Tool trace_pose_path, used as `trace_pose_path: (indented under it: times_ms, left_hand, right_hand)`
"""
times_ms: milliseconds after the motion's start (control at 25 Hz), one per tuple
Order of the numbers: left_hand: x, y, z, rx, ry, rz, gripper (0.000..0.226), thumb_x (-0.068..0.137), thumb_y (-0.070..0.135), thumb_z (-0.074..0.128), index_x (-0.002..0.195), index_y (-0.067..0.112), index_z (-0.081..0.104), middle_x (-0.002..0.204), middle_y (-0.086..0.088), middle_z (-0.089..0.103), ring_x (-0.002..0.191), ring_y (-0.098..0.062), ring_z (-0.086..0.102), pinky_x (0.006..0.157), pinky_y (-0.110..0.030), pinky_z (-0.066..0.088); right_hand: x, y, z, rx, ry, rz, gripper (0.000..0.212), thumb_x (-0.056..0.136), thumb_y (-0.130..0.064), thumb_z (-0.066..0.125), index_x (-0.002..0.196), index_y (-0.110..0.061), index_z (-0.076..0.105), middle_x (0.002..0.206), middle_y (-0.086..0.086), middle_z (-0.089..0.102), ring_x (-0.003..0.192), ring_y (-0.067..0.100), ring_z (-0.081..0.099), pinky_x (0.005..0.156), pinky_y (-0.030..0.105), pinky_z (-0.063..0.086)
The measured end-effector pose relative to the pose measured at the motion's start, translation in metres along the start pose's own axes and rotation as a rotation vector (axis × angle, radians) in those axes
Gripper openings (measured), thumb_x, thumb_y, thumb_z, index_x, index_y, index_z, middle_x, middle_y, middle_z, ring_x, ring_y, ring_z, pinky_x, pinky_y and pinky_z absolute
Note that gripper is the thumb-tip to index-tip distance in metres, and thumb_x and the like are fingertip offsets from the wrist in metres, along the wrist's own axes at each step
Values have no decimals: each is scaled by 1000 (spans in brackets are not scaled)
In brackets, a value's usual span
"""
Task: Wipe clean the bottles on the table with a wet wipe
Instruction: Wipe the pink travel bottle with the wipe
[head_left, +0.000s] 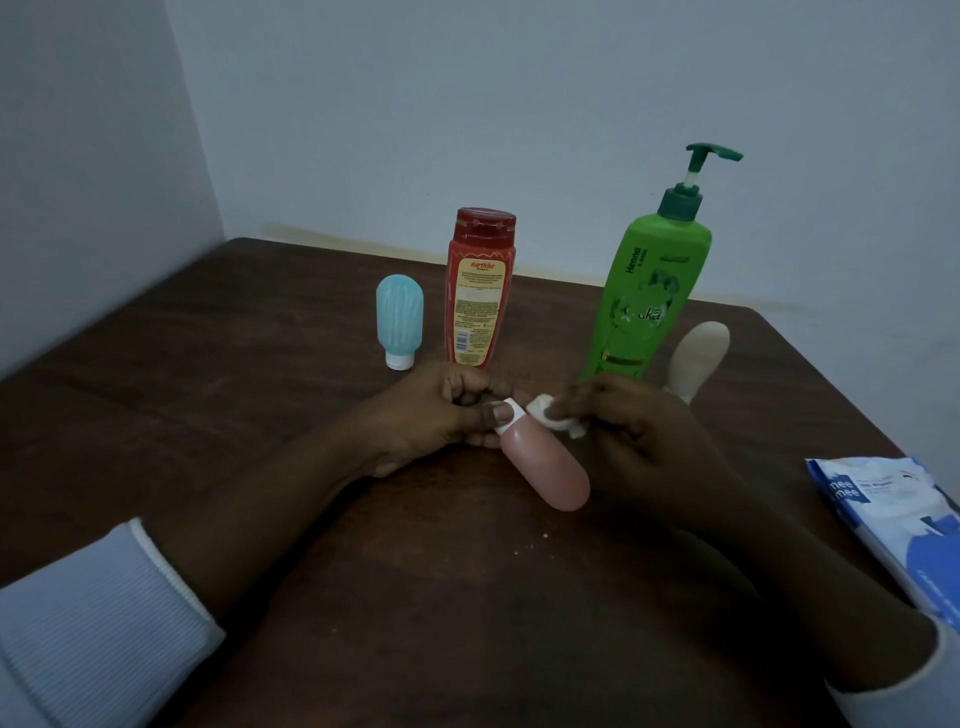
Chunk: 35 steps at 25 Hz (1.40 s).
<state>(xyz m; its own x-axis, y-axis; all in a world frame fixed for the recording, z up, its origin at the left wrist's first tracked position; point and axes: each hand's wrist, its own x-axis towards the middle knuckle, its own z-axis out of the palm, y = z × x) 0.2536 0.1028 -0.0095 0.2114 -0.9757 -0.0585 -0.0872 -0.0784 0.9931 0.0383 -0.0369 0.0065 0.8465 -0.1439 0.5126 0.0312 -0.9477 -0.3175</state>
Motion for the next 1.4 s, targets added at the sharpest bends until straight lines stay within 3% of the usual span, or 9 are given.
trace_pose_path:
  times_ms: [120, 320, 440, 680, 840, 920, 1040, 1200, 1400]
  left_hand:
    - [-1, 0, 1, -6, -16, 17, 28, 99, 4, 63, 126, 3, 70, 119, -10, 77, 108, -18, 74, 82, -23, 61]
    - [-2, 5, 3, 27, 25, 17, 29, 98, 2, 64, 125, 5, 71, 114, -7, 78, 99, -13, 76, 76, -20, 60]
    - [-4, 7, 7, 37, -33, 55, 34, 97, 1, 65, 131, 7, 68, 119, -7, 77, 107, -17, 75, 81, -23, 61]
    - [-9, 10, 15, -50, -74, 73, 47, 94, -7, 65, 139, 6, 60, 124, -12, 75, 115, -24, 72, 86, -26, 61]
    - [-8, 11, 18, -124, -29, 32, 40, 94, -6, 65, 133, 5, 65, 122, -13, 76, 118, -28, 71, 94, -34, 62]
    - [-9, 14, 19, -188, 37, 2, 34, 96, -3, 63, 128, 7, 67, 120, -12, 77, 117, -27, 71, 97, -38, 60]
    - [-10, 21, 14, -368, 173, -18, 29, 98, -3, 59, 124, 7, 69, 114, -7, 79, 109, -19, 75, 88, -32, 63]
    - [-9, 25, 15, -585, 282, -60, 26, 98, -3, 58, 119, 5, 70, 116, -11, 78, 106, -20, 76, 81, -30, 65]
    - [-8, 25, 13, -696, 260, -130, 27, 97, -5, 57, 119, 1, 69, 126, -18, 71, 115, -31, 71, 88, -39, 64]
  right_hand:
    - [1, 0, 7, 36, -99, 3, 38, 87, 9, 60, 116, -14, 72, 122, -5, 66, 115, 1, 60, 96, 17, 47]
    - [-5, 7, -10, 136, -96, 50, 29, 78, 3, 56, 88, -16, 75, 94, -6, 71, 89, 9, 69, 75, 38, 55]
    - [-2, 4, -3, 167, 80, 53, 35, 80, 8, 53, 98, -13, 76, 104, -3, 72, 101, 9, 68, 85, 32, 55]
    - [1, 4, 6, 345, 14, 115, 41, 82, 13, 52, 107, -10, 75, 113, -6, 72, 110, 8, 66, 95, 25, 53]
    - [2, 3, 0, 401, 15, 164, 38, 80, 6, 50, 102, -13, 75, 108, -6, 74, 107, 14, 68, 92, 35, 55]
    - [0, 3, -7, 380, 24, 186, 36, 82, 2, 52, 103, -16, 75, 108, -8, 73, 106, 13, 68, 90, 36, 55]
    - [-2, -1, -16, 357, 10, 203, 27, 91, -11, 66, 116, -22, 70, 113, -11, 69, 109, 12, 65, 91, 31, 54]
    - [-3, -6, -18, 239, -7, 192, 57, 75, -24, 87, 126, -28, 61, 122, -16, 61, 116, 11, 60, 95, 32, 52]
    - [-2, -4, -20, 70, 223, 167, 40, 77, -28, 84, 114, -22, 67, 111, -14, 64, 102, 5, 62, 83, 25, 52]
